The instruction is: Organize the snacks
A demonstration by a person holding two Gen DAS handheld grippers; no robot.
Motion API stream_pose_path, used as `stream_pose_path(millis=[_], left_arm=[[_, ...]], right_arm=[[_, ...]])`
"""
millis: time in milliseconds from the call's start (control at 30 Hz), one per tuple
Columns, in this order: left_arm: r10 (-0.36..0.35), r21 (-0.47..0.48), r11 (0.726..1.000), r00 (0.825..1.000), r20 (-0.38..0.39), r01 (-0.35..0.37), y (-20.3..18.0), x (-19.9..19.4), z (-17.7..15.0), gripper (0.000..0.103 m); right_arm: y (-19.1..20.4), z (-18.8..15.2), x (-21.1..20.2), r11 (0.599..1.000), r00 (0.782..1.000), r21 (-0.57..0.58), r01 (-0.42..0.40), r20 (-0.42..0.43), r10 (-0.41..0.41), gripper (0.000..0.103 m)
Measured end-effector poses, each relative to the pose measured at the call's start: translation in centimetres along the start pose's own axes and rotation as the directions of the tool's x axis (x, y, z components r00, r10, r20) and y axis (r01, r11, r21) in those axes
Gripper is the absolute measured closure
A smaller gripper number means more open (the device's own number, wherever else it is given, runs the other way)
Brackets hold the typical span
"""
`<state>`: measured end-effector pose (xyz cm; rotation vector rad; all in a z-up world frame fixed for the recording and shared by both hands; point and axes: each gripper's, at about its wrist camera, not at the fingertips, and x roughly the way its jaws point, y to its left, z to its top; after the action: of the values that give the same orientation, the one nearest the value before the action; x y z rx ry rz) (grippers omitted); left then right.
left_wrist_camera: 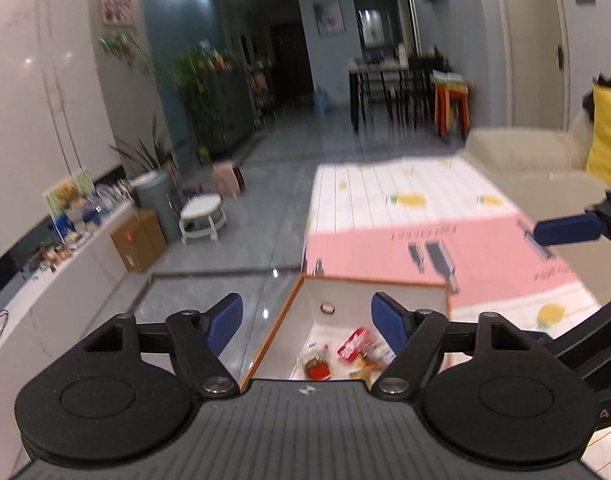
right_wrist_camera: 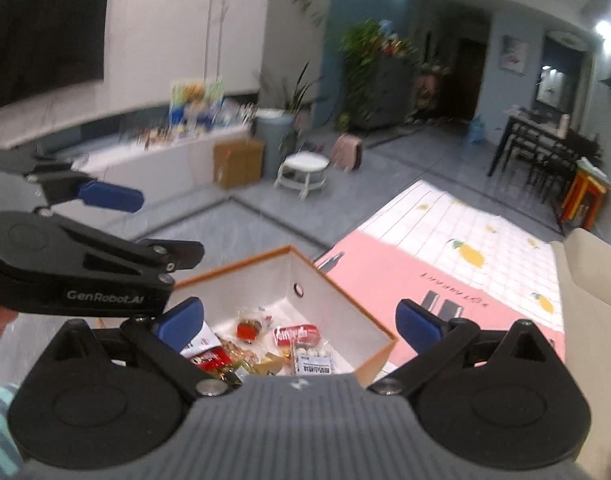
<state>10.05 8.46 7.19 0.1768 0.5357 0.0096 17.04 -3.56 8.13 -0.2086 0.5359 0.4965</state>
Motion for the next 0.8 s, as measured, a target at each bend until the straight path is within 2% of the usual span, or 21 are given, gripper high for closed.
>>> stream_pose_path(millis=[167, 367, 533, 667, 800], left_arm=[[0.04, -0.064, 0.997, 0.994, 0.104, -0.033, -1.1, -4.8, -0.2, 0.014], [0.08, -0.097, 0.993, 0.987, 0.138, -0.067, -2.5, -8.4, -1.3, 0.014], [0.074, -0.131, 0.989, 0.993, 0.092, -0.062, -3.7, -10.1, -3.1, 0.014], [0.056, -0.136, 0.989, 0.998, -0.001, -0.055, -4.2, -10.1, -4.5, 0.014], [0.044, -0.157, 0.986, 0.996, -0.079, -0.056, -4.2, -10.0, -5.7, 0.014]], right_arm=[[0.6, -1.4, -6.6, 0.998, 0.994, 0.027, 0.049, 0.098, -0.052, 0.004], [0.8, -4.0, -12.5, 0.992, 0.985, 0.085, 0.095, 0.135, -0.106, 0.004], [1.0, -6.1, -15.1, 0.984, 0.988, 0.158, 0.079, 0.116, -0.098, 0.004], [1.4, -8.0, -16.0, 0.981, 0.993, 0.174, 0.085, 0.067, -0.098, 0.004], [1.7, -10.3, -16.5, 0.979, 0.994, 0.171, 0.111, 0.006, -0.114, 0.004]])
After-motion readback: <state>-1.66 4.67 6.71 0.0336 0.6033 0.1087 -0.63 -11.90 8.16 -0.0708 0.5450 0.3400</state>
